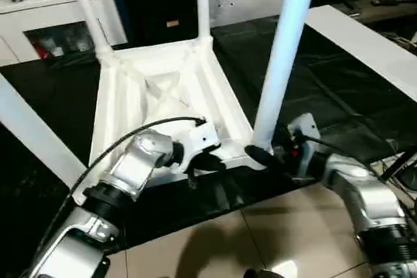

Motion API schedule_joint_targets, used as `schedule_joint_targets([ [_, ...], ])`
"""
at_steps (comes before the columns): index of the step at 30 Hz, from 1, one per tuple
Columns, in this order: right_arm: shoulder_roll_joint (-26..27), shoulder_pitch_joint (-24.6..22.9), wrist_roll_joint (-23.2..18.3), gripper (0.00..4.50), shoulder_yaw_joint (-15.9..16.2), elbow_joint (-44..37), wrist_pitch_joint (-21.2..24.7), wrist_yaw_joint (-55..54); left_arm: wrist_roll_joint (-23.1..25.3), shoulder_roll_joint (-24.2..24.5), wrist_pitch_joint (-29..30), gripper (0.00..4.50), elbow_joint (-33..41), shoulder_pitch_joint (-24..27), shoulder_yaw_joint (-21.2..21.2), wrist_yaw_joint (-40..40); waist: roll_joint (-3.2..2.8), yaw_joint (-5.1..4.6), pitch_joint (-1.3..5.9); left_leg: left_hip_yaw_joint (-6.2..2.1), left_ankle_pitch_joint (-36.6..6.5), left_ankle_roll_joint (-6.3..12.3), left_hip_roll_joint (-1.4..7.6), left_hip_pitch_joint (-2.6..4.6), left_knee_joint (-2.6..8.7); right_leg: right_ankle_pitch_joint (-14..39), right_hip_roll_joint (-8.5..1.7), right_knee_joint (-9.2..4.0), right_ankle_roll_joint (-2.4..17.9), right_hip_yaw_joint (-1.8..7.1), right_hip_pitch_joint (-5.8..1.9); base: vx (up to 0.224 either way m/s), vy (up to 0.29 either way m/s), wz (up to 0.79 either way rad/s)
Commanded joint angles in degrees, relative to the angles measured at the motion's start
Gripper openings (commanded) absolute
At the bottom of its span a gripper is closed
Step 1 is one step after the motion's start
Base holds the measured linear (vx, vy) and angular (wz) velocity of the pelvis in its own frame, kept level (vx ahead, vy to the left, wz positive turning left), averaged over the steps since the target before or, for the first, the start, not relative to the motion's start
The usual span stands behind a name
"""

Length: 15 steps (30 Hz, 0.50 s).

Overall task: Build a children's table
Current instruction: Rotate leg to tighten

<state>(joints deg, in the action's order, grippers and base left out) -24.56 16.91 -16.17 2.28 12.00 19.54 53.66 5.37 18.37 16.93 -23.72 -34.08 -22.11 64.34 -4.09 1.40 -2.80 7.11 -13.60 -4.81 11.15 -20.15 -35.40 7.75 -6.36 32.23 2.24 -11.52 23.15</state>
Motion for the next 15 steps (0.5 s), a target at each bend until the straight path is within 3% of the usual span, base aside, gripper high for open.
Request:
schedule_joint_targets([
  [1, -0.8, -0.2, -0.8, 4.29, -0.3, -1.3, -0.7, 2.1, 1.1, 1.3, -1.0, 0.00, -0.9, -0.4, -1.4, 1.8, 1.14, 0.39, 3.87, 0.49, -5.7, 6.14, 1.48, -0.84, 4.02, 23.5, -3.13, -4.55, 3.4, 3.67, -4.35, 0.000, 0.000, 0.00],
  [4, -3.7, 0.1, 0.0, 4.48, -0.1, -0.4, -2.8, 5.0, 1.5, 3.3, -4.8, 0.00, -1.9, -0.7, -2.9, 5.7, 1.07, 0.77, 4.01, 0.45, -6.4, 5.49, 1.41, -0.80, 4.08, 23.9, -3.15, -4.70, 2.8, 3.68, -4.28, 0.000, 0.000, 0.00],
  [9, -7.2, 0.2, -0.9, 4.48, 1.9, -1.4, -5.9, 13.7, 1.6, 5.4, -10.4, 0.00, -2.1, -0.7, -5.6, 11.2, 1.06, 1.28, 4.28, 0.34, -4.7, 7.07, 1.75, -1.01, 3.99, 19.5, -3.18, -3.79, 4.5, 3.96, -4.41, 0.000, 0.000, 0.00],
  [11, -8.1, 0.6, -2.9, 4.15, 3.0, -1.7, -4.9, 19.0, 1.4, 6.4, -12.8, 0.00, -1.2, -0.4, -7.3, 14.4, 1.02, 1.63, 4.40, 0.35, -3.7, 7.55, 1.93, -0.93, 3.92, 18.0, -3.20, -3.53, 5.5, 4.04, -4.38, 0.000, 0.000, 0.00],
  [13, -8.4, 0.9, -3.7, 4.12, 3.8, -1.8, -4.2, 21.4, 1.0, 6.7, -13.6, 0.00, -0.5, -0.2, -8.0, 16.2, 1.54, 2.12, 4.36, 0.49, -3.3, 7.89, 2.13, -0.86, 3.98, 18.0, -3.26, -3.48, 6.0, 4.12, -4.31, 0.000, 0.000, 0.00],
  [15, -8.6, 1.3, -4.2, 3.91, 4.5, -1.8, -3.7, 23.4, 0.7, 7.0, -14.5, 0.00, 0.2, -0.1, -8.7, 17.8, 1.31, 2.85, 4.43, 0.47, -2.8, 7.82, 2.37, -0.70, 4.01, 17.6, -3.29, -3.25, 6.5, 4.24, -4.20, 0.000, 0.000, 0.00],
])
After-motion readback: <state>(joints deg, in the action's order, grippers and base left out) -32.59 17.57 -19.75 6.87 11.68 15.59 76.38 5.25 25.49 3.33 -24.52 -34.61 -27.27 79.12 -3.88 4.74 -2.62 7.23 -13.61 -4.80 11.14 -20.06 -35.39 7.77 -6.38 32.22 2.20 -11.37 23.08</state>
